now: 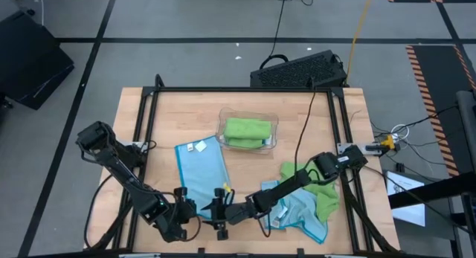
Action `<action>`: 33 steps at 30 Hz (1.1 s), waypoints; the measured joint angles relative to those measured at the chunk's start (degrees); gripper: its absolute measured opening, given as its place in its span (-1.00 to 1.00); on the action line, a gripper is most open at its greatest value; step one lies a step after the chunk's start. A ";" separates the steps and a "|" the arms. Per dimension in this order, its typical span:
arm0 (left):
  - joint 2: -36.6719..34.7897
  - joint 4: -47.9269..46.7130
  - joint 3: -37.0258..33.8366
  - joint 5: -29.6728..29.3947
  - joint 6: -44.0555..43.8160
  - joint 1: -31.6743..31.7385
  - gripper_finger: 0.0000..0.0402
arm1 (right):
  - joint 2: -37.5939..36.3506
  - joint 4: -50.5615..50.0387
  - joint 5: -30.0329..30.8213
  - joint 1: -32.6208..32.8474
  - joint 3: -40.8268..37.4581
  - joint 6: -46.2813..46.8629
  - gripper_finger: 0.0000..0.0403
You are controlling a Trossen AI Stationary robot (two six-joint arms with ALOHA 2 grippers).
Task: Fold microfiber towels
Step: Fold the blue left microfiber cloth
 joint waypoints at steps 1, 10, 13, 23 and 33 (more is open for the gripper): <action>0.00 -0.01 0.00 0.03 -0.16 0.14 -0.93 | 0.19 0.15 -0.25 -0.01 0.29 0.01 -0.04; -0.02 1.30 0.02 -0.04 0.41 0.70 -0.94 | 0.48 -0.36 -1.17 -0.65 0.62 -0.24 -0.18; -0.02 1.91 0.04 -0.05 0.45 0.70 -0.90 | 0.48 -0.35 -1.17 -1.02 0.62 -0.23 -0.23; -0.04 2.03 0.11 -0.83 0.04 0.72 -0.92 | 0.83 0.21 -1.50 -1.13 0.61 1.52 -0.29; -0.11 2.11 0.13 -1.52 0.04 0.72 -0.94 | 3.37 4.17 0.25 -0.82 0.55 1.72 -0.38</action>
